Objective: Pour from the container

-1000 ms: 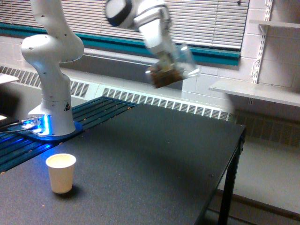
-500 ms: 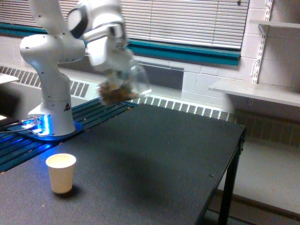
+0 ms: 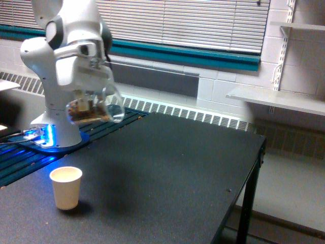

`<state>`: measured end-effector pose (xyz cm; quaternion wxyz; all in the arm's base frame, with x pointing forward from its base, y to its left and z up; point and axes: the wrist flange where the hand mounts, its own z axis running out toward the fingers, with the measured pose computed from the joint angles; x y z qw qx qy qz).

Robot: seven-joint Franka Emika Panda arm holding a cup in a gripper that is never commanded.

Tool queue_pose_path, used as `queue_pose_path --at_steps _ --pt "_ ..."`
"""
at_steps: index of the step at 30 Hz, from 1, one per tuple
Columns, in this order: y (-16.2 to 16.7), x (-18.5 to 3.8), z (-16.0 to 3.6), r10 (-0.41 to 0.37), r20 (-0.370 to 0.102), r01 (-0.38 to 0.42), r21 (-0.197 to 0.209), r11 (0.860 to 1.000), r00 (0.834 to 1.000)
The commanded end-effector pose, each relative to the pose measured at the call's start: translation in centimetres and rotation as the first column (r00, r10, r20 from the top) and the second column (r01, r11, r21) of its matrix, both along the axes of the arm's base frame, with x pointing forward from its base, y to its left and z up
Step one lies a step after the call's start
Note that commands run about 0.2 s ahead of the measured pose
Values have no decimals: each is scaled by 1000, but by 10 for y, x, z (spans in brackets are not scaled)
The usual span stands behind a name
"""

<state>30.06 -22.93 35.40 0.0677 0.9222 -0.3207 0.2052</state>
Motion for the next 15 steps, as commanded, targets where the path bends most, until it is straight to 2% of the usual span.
queue_pose_path --at_steps 1,7,10,15 --pt "-11 -25 -7 -13 -20 12 -19 1000 1000" --pt "-14 -47 -22 -50 -56 49 -14 999 997" --pt "-18 -58 -26 -58 -72 56 -31 998 996" --pt "-21 -72 -34 -79 -99 75 -36 996 992"
